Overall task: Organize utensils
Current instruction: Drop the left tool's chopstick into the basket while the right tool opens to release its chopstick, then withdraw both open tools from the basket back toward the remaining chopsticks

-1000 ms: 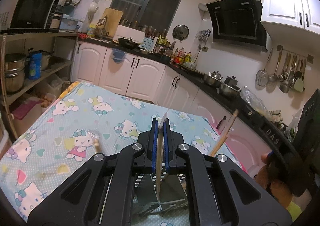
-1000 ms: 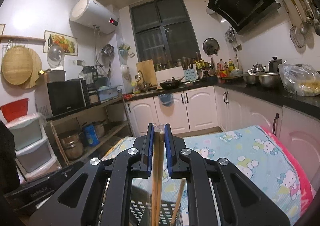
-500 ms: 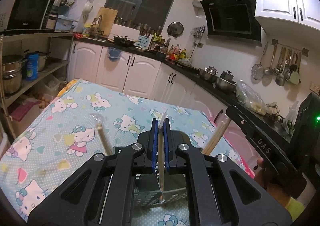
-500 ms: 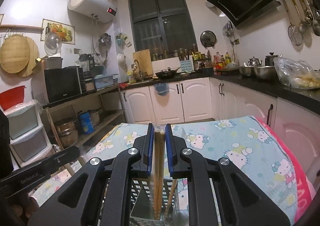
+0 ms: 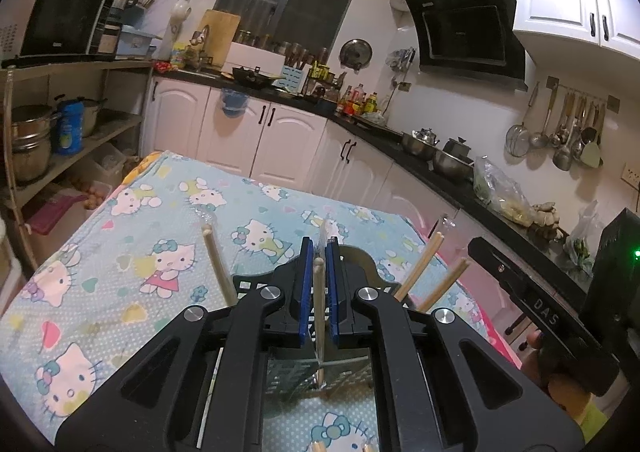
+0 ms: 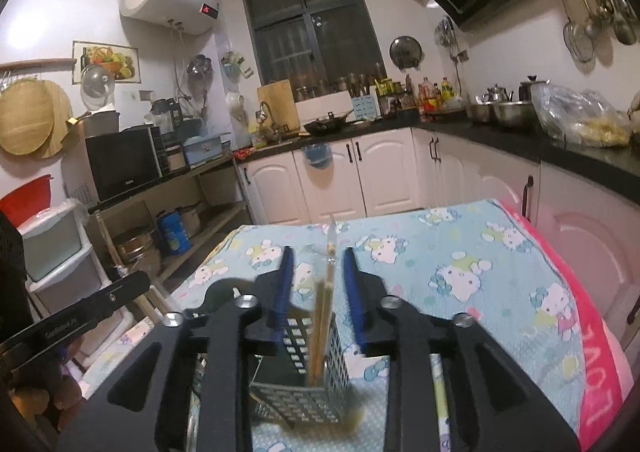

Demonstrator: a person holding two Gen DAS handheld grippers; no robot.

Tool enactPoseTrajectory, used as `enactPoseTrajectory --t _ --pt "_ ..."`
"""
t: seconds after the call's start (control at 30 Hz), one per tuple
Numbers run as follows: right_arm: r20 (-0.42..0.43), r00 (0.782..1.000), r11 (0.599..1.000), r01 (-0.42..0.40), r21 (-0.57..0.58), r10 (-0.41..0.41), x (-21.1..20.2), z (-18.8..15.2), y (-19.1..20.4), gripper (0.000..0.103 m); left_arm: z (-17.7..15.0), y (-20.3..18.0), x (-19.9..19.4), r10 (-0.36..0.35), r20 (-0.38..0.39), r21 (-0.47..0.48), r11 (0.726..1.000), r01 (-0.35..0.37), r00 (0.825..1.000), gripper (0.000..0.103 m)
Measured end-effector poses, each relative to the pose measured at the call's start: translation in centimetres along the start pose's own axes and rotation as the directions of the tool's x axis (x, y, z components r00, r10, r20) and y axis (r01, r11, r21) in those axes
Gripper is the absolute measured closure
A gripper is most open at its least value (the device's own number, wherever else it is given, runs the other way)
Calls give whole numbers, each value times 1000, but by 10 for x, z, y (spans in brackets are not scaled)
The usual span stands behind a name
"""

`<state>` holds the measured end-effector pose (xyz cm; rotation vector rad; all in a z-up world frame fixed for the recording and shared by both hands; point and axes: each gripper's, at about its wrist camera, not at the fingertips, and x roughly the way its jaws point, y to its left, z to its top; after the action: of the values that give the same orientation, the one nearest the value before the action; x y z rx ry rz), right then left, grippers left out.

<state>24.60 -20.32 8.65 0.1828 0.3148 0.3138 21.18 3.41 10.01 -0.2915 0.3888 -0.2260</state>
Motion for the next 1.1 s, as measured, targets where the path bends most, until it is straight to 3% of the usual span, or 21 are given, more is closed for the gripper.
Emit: enactPoseTrajectory --t 0.17,0.27,0.57,0.9,1.1 --pt "-26 1000 1000 -2 12 2 -8 -5 -4 62 -2 -1 -7 16 -8 2 1000 -16 1000 92" --pt "-36 999 1000 -1 9 1 -14 -8 -5 59 -4 0 -10 22 -14 -4 1000 -22 1000 90" --pt "-73 997 1000 -13 16 14 -27 -16 -4 48 -14 5 -21 40 -27 -20 999 -41 999 71" --pt "-118 993 1000 -27 16 29 -41 -28 -3 33 -31 16 -36 51 -53 -55 997 -54 997 37" --pt "-143 989 1000 -22 15 24 -49 -36 -3 29 -42 24 -46 62 -59 -81 994 -67 996 27"
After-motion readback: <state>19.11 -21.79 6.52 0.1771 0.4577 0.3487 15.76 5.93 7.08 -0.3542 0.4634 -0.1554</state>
